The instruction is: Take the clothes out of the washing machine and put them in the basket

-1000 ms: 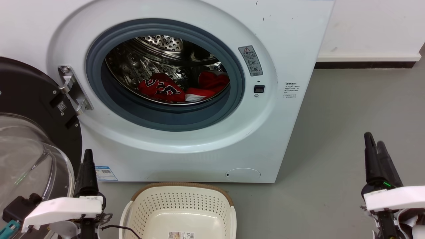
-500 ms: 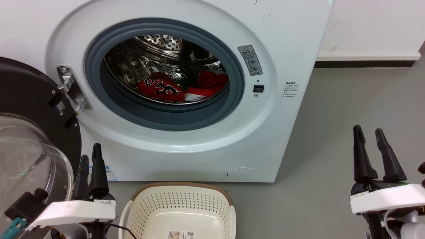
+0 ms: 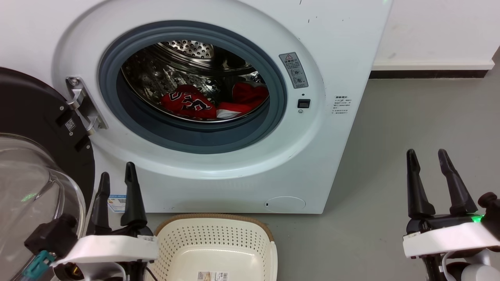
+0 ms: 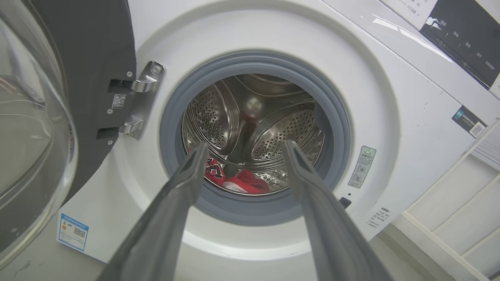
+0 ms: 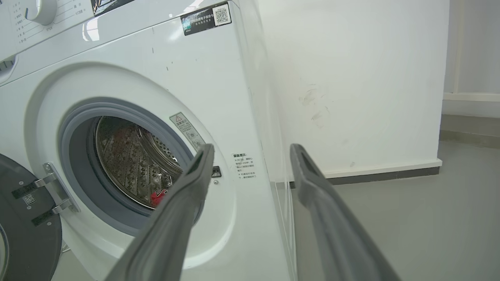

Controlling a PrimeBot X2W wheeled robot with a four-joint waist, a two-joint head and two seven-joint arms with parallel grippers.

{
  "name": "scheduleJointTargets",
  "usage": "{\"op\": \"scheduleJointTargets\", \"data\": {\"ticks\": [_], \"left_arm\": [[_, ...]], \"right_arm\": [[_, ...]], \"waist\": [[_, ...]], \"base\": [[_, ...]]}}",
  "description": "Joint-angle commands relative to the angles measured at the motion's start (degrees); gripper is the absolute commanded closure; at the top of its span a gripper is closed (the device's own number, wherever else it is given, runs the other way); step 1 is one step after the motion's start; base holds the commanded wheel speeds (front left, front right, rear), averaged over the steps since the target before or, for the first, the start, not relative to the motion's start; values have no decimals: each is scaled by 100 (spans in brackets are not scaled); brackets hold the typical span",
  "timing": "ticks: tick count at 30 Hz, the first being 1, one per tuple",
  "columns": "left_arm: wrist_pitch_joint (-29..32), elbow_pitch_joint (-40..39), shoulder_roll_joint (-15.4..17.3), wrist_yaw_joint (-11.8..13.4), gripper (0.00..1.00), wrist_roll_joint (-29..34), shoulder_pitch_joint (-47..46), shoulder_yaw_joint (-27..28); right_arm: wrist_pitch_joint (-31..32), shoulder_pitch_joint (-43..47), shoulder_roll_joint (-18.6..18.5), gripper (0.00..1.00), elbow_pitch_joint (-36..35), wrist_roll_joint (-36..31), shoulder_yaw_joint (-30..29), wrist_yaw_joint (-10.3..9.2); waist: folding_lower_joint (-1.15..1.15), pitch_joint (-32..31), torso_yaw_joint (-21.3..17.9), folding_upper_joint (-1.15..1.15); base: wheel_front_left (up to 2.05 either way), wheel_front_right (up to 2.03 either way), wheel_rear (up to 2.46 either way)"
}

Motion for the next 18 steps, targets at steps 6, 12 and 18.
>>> {"op": "scheduleJointTargets", "data": {"ticks": [6, 12, 18], "left_arm": [[-117, -81, 12, 70, 0, 544, 65, -178], [-200, 8, 15, 52, 0, 986, 121, -303], [-298, 233, 85, 178, 0, 1471, 215, -500]], "right_arm": [[-117, 65, -14, 0, -48, -366, 42, 0], [-210, 176, -13, 0, 191, -645, 92, 0], [-300, 209, -13, 0, 416, -1032, 119, 0]], "waist": [[0, -4, -2, 0], [0, -11, -10, 0], [0, -21, -17, 0]], "base": [[0, 0, 0], [0, 0, 0], [0, 0, 0]]}}
